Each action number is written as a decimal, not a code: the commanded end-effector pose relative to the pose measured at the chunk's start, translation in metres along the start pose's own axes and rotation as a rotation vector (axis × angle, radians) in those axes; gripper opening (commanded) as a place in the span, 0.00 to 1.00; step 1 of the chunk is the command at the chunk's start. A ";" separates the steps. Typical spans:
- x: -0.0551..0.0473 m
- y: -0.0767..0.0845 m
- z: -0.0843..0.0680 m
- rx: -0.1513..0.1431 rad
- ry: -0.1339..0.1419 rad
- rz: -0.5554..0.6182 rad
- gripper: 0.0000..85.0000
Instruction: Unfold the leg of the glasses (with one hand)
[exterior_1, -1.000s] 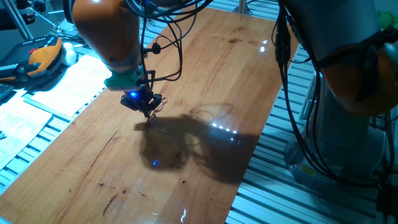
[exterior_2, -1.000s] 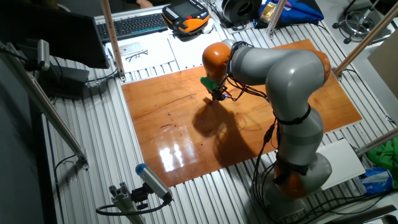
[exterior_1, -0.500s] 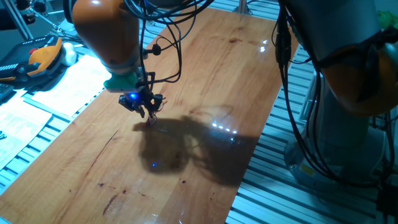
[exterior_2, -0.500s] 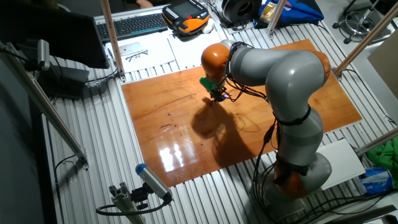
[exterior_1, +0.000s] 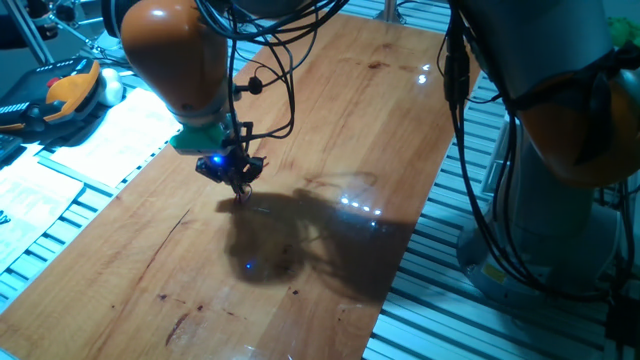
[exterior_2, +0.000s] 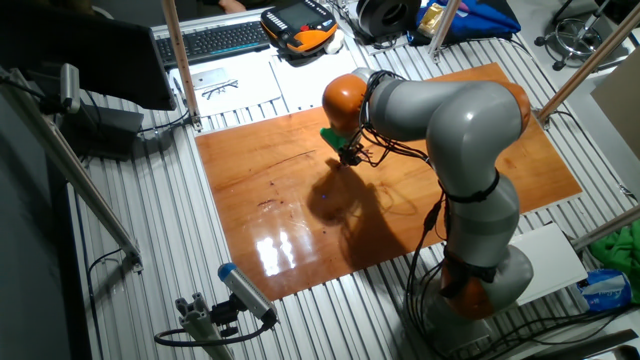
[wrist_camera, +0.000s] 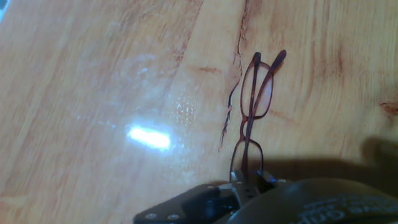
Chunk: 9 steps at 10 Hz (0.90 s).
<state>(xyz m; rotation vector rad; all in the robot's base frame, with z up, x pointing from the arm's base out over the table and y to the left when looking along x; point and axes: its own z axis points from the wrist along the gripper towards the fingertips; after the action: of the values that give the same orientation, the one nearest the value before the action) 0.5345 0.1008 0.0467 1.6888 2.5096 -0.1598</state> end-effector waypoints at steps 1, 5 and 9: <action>-0.001 0.000 0.001 0.001 -0.003 -0.002 0.20; -0.002 -0.002 0.000 -0.007 -0.009 0.007 0.40; -0.004 -0.002 -0.001 -0.013 -0.008 0.017 0.40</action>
<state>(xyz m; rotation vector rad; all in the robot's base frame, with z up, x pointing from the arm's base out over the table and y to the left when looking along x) 0.5342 0.0968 0.0481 1.6997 2.4844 -0.1479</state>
